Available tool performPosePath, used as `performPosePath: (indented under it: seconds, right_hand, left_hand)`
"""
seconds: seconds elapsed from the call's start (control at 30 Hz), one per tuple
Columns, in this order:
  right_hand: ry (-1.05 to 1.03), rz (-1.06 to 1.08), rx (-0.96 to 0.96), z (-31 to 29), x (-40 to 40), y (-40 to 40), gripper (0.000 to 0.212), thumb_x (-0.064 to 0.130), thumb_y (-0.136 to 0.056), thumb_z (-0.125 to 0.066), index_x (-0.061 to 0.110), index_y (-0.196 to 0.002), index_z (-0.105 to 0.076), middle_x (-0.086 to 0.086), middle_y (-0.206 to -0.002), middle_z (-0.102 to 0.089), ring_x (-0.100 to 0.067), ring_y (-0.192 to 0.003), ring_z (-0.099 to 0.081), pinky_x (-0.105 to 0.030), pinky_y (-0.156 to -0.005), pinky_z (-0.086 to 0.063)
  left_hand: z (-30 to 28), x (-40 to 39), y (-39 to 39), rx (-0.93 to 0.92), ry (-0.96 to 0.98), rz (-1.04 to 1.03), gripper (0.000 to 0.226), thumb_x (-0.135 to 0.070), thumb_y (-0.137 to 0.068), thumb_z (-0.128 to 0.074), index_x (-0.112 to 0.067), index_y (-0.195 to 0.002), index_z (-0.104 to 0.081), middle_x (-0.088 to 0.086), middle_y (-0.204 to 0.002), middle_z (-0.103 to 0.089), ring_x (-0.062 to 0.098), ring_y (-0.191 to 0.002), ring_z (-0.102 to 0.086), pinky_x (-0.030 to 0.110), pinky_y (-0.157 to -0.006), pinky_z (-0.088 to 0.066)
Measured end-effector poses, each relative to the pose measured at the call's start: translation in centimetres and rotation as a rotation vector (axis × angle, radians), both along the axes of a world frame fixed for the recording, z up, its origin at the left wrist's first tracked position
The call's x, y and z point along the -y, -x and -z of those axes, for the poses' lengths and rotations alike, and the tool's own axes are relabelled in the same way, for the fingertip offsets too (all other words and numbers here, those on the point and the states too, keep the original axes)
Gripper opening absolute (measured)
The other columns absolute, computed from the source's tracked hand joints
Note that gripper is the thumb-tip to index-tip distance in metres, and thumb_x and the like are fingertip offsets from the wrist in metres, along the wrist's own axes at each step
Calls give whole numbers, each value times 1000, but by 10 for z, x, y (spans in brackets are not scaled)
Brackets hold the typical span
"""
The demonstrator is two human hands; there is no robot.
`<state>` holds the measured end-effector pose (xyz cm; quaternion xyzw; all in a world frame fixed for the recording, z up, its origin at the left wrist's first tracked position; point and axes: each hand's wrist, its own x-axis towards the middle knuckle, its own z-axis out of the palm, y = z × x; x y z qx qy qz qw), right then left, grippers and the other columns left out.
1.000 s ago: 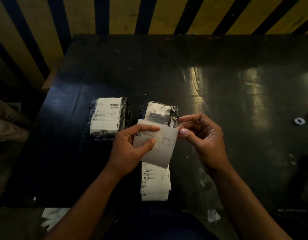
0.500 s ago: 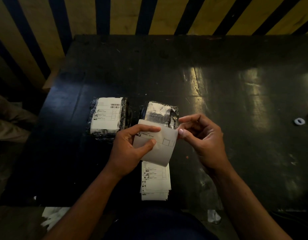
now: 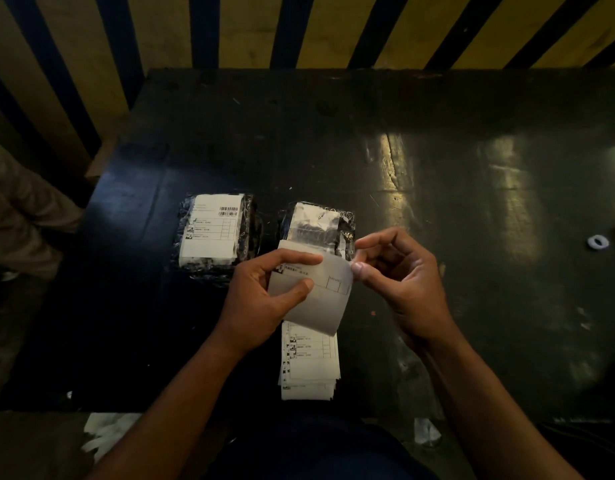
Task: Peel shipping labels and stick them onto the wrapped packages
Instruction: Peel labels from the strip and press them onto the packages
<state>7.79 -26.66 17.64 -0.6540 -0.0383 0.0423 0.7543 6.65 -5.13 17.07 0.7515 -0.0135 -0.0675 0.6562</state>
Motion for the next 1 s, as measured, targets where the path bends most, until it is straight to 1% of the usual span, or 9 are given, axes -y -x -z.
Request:
performPosePath:
  seconds: [0.07,0.13,0.23,0.3,0.4,0.53,0.77,0.9,1.0]
  right_hand:
    - [-3,-6,-8,0,1,0,22,-6,-85,-73,6,-102,-64,-1,-87,-69,-16,-82,-66,-31,-79,-58]
    - [-10,-1,-12,0,1,0,23,-6,-84,-74,7,-101,-64,1,-87,-70,-15,-81,-66,-30,-78,-58]
    - [-14,14,-17,1,-1,0,23,-4,-83,-76,5,-101,-64,-1,-86,-69,-15,-79,-66,-28,-75,-57]
    - [-26,21,-31,1,-2,1,25,0,-80,-77,3,-101,-64,-6,-85,-69,-18,-79,-67,-30,-77,-58]
    - [-50,11,-57,3,-5,2,30,7,-77,-83,5,-101,-65,-7,-85,-68,-22,-82,-68,-36,-82,-60]
    - [-57,8,-92,6,-9,2,34,11,-72,-88,7,-97,-65,-9,-84,-67,-25,-83,-66,-40,-83,-59]
    - [-62,9,-142,12,-8,2,29,10,-72,-81,2,-94,-63,-11,-84,-67,-23,-83,-68,-35,-82,-61]
    - [-6,53,-144,16,-6,0,19,4,-78,-79,5,-91,-65,-14,-92,-71,-22,-86,-69,-36,-80,-62]
    - [76,84,-131,20,-4,-2,16,2,-82,-78,7,-93,-68,-6,-97,-73,-21,-93,-71,-36,-83,-62]
  left_hand:
    - [4,0,-1,19,-16,2,29,-6,-87,-78,-19,-112,-74,-1,-123,-67,19,-110,-67,31,-79,-62]
    - [8,3,0,103,-135,-40,31,-19,-84,-81,-26,-113,-74,-3,-133,-56,14,-123,-59,30,-92,-59]
    - [6,9,1,203,-305,-124,37,-31,-78,-83,-32,-114,-72,-5,-137,-48,3,-132,-47,9,-103,-42]
    - [2,15,2,219,-285,-83,38,-32,-78,-82,-29,-114,-71,-6,-131,-56,5,-127,-53,10,-101,-43]
    - [1,24,6,167,-133,6,35,-17,-83,-83,-19,-114,-69,-3,-116,-70,15,-112,-69,28,-96,-56]
    - [3,32,9,73,15,-5,33,-6,-83,-83,-12,-113,-69,5,-104,-76,22,-98,-75,40,-88,-62]
    - [4,30,8,34,99,-57,28,1,-85,-78,-7,-110,-68,11,-93,-75,21,-89,-76,27,-78,-61]
    - [7,28,5,39,100,-143,33,7,-86,-74,-11,-112,-64,7,-88,-73,18,-86,-76,24,-77,-60]
    - [11,25,3,63,79,-214,37,6,-87,-73,-17,-114,-63,4,-94,-73,14,-87,-74,23,-77,-59]
